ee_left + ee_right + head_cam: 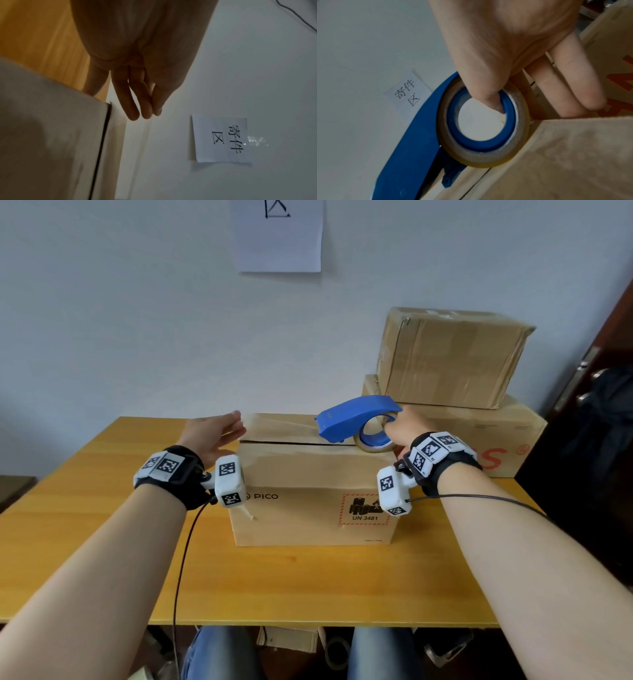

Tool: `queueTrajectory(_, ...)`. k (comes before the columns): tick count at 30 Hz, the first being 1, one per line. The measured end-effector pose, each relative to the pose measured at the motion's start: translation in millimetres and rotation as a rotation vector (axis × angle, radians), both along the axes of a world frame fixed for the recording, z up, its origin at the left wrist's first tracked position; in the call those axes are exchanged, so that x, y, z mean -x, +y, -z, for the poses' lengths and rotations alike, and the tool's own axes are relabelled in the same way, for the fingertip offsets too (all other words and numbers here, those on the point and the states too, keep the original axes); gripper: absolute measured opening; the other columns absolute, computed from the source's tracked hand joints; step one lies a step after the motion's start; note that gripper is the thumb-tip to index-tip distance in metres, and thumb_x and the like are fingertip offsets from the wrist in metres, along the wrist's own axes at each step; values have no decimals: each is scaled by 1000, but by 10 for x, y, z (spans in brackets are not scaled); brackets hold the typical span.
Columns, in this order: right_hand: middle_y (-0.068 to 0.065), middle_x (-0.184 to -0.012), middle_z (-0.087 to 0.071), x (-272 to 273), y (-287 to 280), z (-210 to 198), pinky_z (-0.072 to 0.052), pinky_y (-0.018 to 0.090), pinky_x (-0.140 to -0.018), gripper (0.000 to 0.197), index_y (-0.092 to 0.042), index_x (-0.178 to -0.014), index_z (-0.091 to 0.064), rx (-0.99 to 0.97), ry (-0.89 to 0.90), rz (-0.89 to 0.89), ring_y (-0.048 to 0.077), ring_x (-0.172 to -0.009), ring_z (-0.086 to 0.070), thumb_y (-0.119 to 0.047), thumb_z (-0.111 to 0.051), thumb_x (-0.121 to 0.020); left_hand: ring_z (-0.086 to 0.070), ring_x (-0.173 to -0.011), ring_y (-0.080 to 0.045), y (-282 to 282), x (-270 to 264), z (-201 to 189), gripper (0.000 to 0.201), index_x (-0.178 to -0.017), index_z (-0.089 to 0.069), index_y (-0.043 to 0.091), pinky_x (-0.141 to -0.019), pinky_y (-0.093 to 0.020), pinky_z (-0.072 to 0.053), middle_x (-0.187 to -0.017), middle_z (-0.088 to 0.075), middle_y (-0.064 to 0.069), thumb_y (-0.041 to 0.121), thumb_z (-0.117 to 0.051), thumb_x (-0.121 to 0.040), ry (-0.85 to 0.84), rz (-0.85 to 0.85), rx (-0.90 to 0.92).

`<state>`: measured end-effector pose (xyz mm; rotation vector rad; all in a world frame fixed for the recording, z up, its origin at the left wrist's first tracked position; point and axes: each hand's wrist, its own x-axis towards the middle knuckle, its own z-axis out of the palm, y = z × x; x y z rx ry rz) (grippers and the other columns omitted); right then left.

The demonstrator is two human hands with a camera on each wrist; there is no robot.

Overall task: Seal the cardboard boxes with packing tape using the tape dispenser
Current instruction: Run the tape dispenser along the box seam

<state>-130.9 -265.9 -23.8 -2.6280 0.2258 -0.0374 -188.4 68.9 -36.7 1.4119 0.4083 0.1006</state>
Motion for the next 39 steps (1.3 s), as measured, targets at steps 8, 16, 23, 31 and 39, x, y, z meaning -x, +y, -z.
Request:
queueTrajectory(8, 3, -66, -48, 31, 102, -3, -35, 29, -57, 18, -19, -75, -44, 129, -32, -20, 22, -59, -47, -19, -48, -93, -63, -74, -14, 236, 33, 245, 12, -92, -68, 6, -73, -35, -62, -76, -67, -2, 18, -69, -94, 44, 48, -9)
queueTrajectory(16, 4, -71, -53, 19, 163, 38, -37, 29, -57, 11, -19, -82, -48, 174, -59, -34, 24, -61, -51, -23, -48, -93, -69, -93, -18, 427, -7, 351, 14, -99, -70, 6, -76, -37, -58, -83, -75, -3, 19, -70, -93, 120, 116, -8)
queueTrajectory(23, 3, -77, -61, 36, 196, 87, -39, 30, -56, 11, -21, -92, -57, 156, -104, -33, 23, -65, -58, -29, -49, -94, -68, -70, -11, 398, -13, 248, 16, -88, -64, 7, -52, -29, -59, -68, -69, -1, 18, -62, -99, 112, 118, 22)
queueTrajectory(31, 9, -81, -67, 108, 174, 52, -59, 42, -80, 12, -19, -95, -57, 2, -80, -1, 32, -77, -68, -29, -51, -97, -64, -66, -13, 458, -68, 239, 15, -87, -59, 12, -69, -45, -62, -68, -60, 0, 19, -59, -101, 117, 138, 196)
queueTrajectory(39, 14, -85, -70, 110, 55, 49, -60, 49, -82, 18, -16, -106, -55, -143, -34, 64, 35, -78, -71, -31, -52, -97, -61, -71, -16, 530, -58, 373, 14, -89, -55, 11, -92, -58, -52, -71, -55, -1, 16, -55, -103, 40, 152, 397)
